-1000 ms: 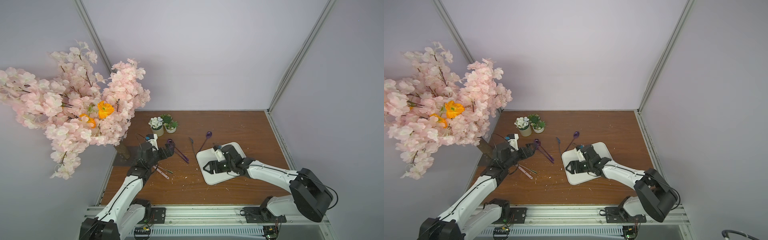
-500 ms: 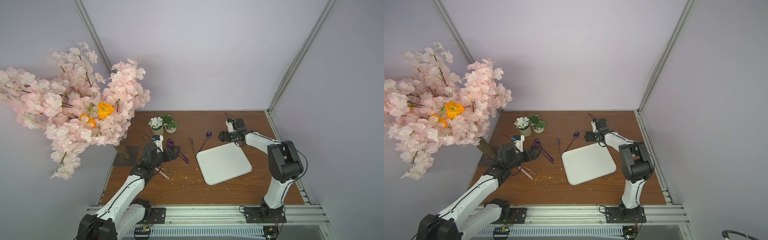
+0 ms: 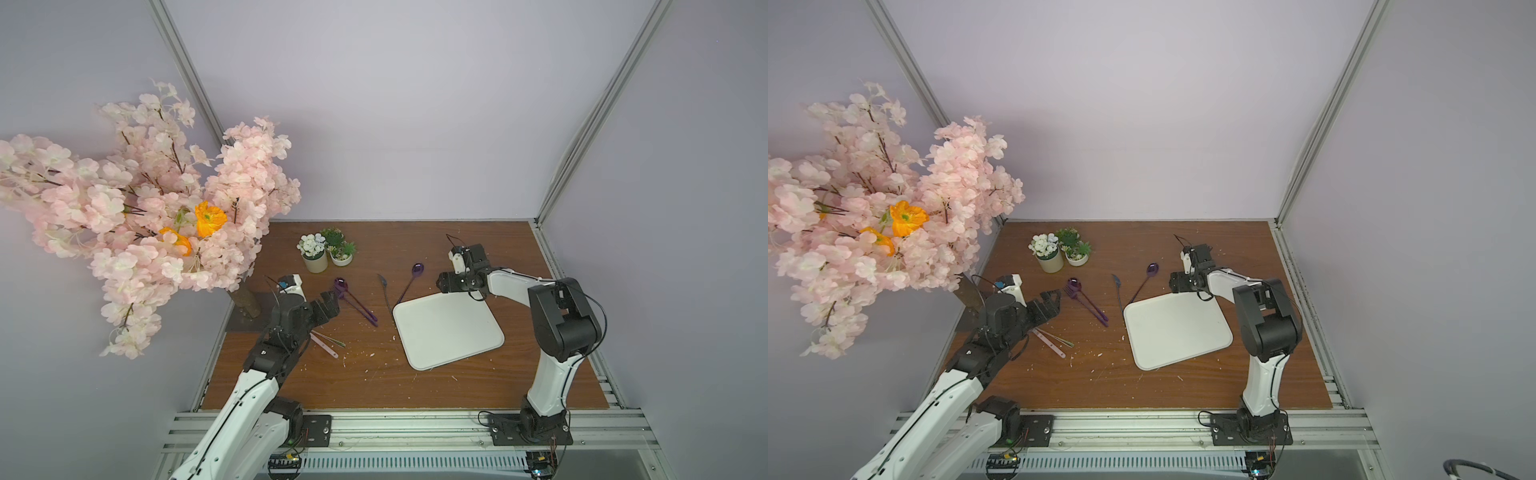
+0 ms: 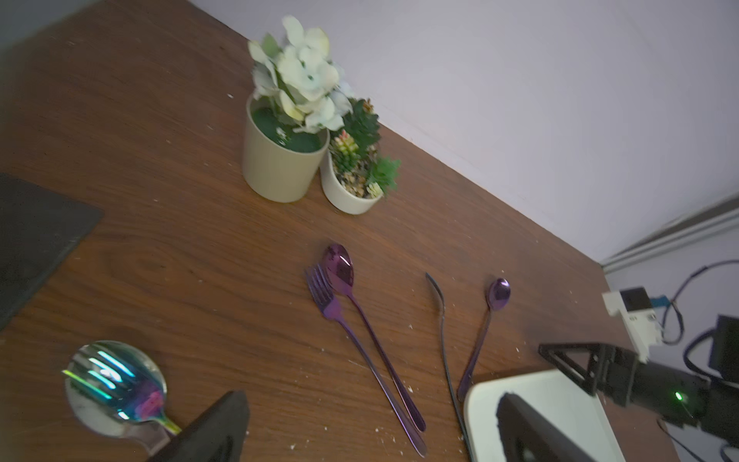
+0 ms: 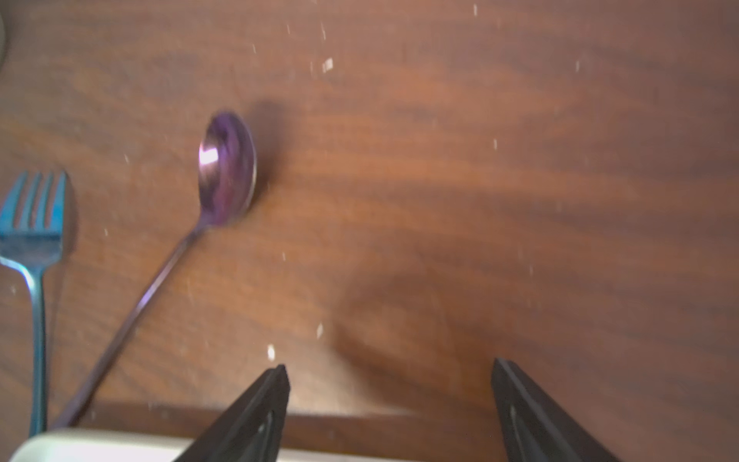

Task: Set the spoon and fork side by side
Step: Adjust the tray at the center of the board.

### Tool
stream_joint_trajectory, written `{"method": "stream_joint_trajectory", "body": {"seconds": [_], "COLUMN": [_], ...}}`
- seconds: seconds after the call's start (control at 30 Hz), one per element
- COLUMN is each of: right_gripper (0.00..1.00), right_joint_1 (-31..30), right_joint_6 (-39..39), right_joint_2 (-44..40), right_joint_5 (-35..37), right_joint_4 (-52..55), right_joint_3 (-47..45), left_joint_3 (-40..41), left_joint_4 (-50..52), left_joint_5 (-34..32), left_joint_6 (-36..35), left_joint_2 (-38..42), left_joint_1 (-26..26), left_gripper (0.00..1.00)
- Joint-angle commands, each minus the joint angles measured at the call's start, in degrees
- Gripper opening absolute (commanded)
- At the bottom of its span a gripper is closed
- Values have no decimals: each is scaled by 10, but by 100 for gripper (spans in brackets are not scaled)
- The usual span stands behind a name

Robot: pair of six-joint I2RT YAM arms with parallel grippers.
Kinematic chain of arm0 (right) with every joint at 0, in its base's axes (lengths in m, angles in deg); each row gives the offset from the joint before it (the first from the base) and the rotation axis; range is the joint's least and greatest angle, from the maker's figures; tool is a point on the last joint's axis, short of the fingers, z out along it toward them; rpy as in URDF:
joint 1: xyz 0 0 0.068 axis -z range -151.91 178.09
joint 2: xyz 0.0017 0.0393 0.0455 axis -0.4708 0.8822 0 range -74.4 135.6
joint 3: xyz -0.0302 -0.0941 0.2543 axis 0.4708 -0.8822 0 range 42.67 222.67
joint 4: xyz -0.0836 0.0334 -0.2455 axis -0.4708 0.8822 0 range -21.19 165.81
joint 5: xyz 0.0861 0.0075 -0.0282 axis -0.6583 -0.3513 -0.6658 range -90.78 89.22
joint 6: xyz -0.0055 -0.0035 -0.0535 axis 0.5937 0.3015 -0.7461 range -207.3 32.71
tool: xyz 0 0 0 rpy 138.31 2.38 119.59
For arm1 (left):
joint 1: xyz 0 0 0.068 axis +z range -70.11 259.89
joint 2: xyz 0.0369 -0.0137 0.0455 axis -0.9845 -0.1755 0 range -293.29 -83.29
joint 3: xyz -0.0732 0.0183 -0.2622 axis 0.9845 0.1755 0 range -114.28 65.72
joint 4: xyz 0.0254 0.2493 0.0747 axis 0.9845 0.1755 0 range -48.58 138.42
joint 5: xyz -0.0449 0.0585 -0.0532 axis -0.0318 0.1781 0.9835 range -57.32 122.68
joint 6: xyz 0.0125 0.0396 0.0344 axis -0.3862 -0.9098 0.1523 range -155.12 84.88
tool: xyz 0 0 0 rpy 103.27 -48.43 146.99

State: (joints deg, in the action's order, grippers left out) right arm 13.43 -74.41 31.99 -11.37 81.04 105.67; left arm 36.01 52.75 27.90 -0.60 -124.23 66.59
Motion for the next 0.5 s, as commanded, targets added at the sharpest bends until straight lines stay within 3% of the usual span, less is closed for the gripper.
{"method": "stream_joint_trajectory", "body": {"seconds": [0.0,0.3,0.47], "right_gripper": [84,84,85], "right_joint_1": [-1,-2,-6], "right_joint_6": [-4,-27,-37], "right_joint_2": [-40,-126,-165], "right_joint_5": [27,60,87], "right_joint_4": [27,11,23], "right_joint_3": [-40,-117,-106], "left_joint_3": [-19,-14,-12], "left_joint_4": [43,47,51], "left_joint_5": [-101,-159,-133], "left_joint_6": [27,37,62], "left_joint_2": [27,68,46], "left_joint_1": [-4,-5,-3], "left_gripper": [99,99,99]}}
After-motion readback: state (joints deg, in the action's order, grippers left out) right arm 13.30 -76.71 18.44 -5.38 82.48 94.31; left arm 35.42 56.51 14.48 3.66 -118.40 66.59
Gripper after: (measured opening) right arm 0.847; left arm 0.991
